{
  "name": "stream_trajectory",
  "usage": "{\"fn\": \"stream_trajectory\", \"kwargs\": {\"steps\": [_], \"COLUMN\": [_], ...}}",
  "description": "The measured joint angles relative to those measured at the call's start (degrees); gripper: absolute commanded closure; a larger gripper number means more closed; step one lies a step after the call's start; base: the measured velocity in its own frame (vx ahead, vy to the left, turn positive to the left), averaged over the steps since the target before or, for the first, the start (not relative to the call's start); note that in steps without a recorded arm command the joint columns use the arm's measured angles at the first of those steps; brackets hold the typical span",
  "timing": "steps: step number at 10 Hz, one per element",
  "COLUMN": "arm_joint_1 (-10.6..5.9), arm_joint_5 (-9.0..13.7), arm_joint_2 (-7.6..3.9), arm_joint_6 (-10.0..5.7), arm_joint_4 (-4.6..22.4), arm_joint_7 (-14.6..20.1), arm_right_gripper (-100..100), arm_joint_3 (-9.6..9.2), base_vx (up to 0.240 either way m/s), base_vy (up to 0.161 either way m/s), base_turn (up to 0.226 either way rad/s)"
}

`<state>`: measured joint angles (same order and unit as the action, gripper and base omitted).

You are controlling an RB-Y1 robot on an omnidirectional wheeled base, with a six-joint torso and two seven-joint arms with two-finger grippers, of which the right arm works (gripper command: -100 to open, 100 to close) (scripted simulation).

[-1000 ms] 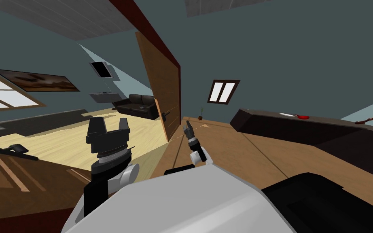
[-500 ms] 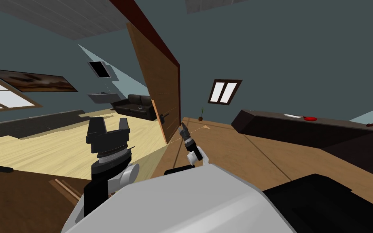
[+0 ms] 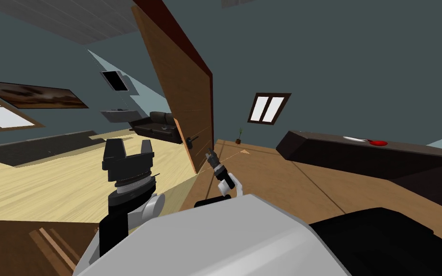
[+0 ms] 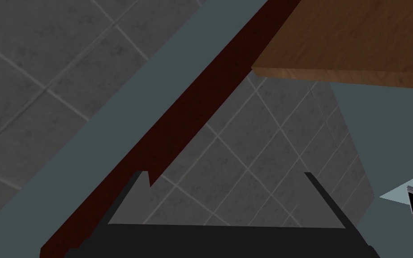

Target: Push the door open

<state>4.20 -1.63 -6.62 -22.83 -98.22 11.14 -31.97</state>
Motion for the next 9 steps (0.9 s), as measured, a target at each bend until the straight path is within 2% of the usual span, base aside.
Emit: {"fn": "stream_trajectory", "kwargs": {"steps": [3, 4, 6, 7, 9], "arm_joint_1": [-2.31, -2.93, -4.69, -5.62, -8.05], "arm_joint_5": [0.2, 0.4, 0.7, 0.7, 1.0], "arm_joint_2": [0.07, -0.32, -0.28, 0.21, 0.19], "arm_joint_6": [0.16, 0.33, 0.53, 0.56, 0.46], "arm_joint_4": [3.5, 4.2, 6.4, 7.8, 11.1], "arm_joint_7": [0.6, 0.9, 1.4, 1.5, 2.2], "arm_right_gripper": [-100, -100, -100, -100, -100], "arm_joint_3": [-3.34, -4.61, -6.02, -7.04, -9.2], "base_vx": [0.166, 0.17, 0.132, 0.167, 0.194], "base_vy": [-0.036, -0.053, -0.046, -0.062, -0.038], "base_turn": [0.008, 0.006, 0.005, 0.01, 0.011]}}
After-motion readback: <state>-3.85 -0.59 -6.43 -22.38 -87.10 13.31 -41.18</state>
